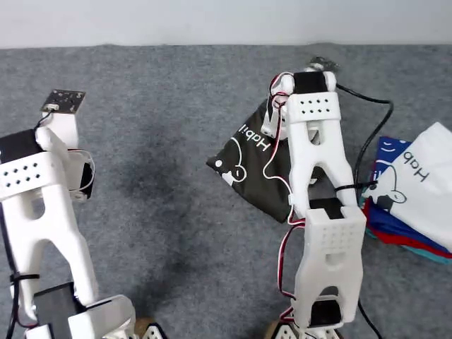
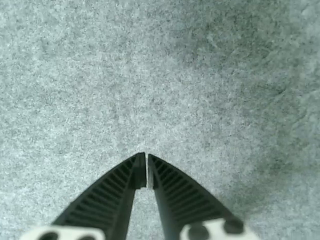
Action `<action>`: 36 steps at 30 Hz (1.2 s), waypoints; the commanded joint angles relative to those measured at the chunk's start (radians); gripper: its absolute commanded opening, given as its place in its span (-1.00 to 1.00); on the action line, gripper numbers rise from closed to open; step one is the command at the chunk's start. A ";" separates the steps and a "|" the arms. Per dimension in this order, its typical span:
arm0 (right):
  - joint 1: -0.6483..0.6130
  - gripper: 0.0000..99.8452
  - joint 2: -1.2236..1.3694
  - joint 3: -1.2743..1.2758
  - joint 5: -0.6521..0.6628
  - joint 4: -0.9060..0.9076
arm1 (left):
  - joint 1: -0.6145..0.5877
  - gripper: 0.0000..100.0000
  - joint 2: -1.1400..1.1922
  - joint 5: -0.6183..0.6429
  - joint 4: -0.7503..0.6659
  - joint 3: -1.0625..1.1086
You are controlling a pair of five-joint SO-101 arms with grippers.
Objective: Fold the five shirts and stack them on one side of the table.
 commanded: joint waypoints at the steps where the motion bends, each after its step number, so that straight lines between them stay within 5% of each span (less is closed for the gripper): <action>1: 0.001 -0.01 0.038 0.000 -0.055 -0.074 | -0.003 -0.97 -0.049 -0.006 0.026 -0.008; 14: 0.004 -0.05 0.349 0.000 -0.072 -0.234 | -0.005 -0.97 -0.049 -0.006 0.026 -0.007; 22: 0.013 -1.00 0.357 -0.002 0.064 -0.214 | -0.002 -0.97 -0.049 -0.006 0.026 -0.007; 36: 0.036 -0.98 0.070 -0.002 0.362 -0.045 | -0.005 -0.97 -0.049 -0.006 0.026 -0.005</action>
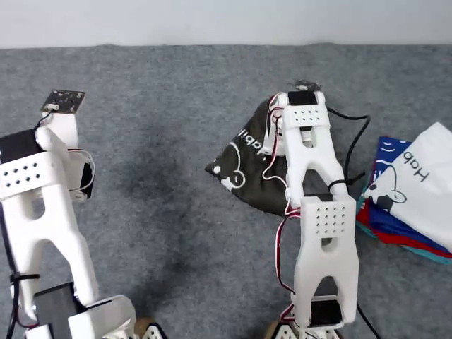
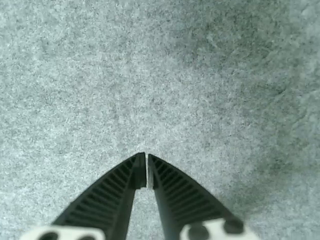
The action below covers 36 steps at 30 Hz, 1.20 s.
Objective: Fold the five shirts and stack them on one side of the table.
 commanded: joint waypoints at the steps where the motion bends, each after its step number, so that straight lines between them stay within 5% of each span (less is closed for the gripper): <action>1: 0.022 -0.98 -0.182 -0.006 0.094 0.070 | -0.005 -0.97 -0.049 -0.006 0.026 -0.005; 20: 0.348 -0.98 -0.694 0.002 0.396 0.160 | 0.000 -0.97 -0.049 -0.005 0.026 -0.004; 36: 0.748 -0.98 -0.499 0.002 0.879 0.130 | 0.002 -0.97 -0.048 -0.003 0.026 -0.004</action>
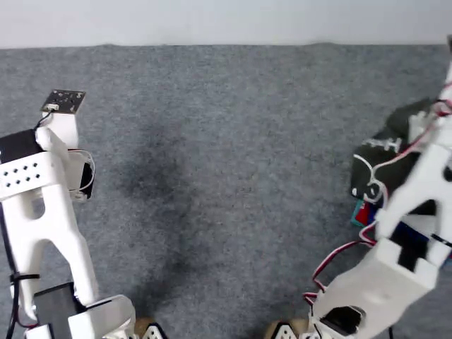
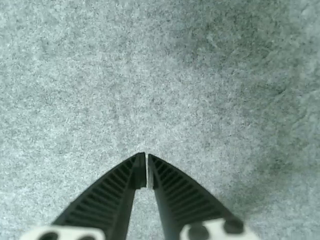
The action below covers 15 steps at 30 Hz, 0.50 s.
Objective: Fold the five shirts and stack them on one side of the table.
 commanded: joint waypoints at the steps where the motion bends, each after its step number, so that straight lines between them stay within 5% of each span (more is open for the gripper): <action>1: 0.099 -0.98 0.042 -0.006 0.112 -0.001 | 0.002 -0.97 -0.048 -0.003 0.026 -0.004; 8: 0.209 -0.46 0.108 -0.035 0.117 -0.024 | 0.002 -0.97 -0.048 -0.003 0.026 -0.004; 15: 0.186 -0.41 -0.028 -0.143 0.118 0.039 | 0.002 -0.97 -0.048 -0.003 0.026 -0.002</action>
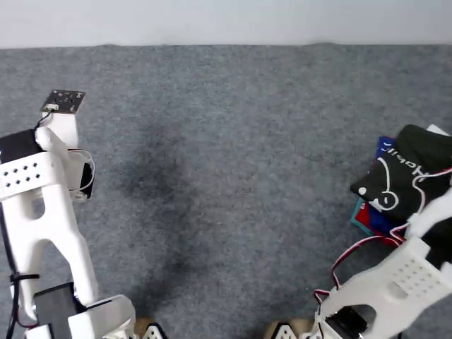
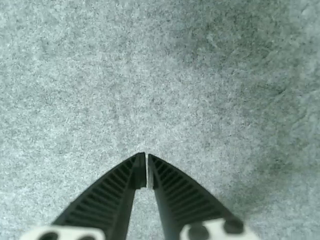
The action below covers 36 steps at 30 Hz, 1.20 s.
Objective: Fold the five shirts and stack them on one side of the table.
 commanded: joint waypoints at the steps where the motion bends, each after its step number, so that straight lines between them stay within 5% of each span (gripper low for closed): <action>1: -0.016 -0.41 -0.145 -0.069 -0.006 0.039 | 0.002 -0.97 -0.048 -0.003 0.026 -0.002; 6: -0.073 -0.49 -0.203 -0.009 -0.006 0.041 | 0.002 -0.97 -0.048 -0.003 0.026 -0.002; 11: -0.094 -0.99 -0.213 0.141 0.000 0.039 | 0.002 -0.97 -0.048 -0.003 0.026 -0.002; 18: 0.005 -0.93 -0.203 0.318 0.012 0.041 | 0.002 -0.97 -0.048 -0.003 0.026 -0.002; 25: 0.038 -0.93 -0.182 0.594 0.215 -0.033 | 0.002 -0.97 -0.048 -0.002 0.026 -0.002; 36: 0.018 -0.93 -0.282 0.393 0.212 -0.099 | 0.002 -0.97 -0.048 -0.002 0.026 -0.002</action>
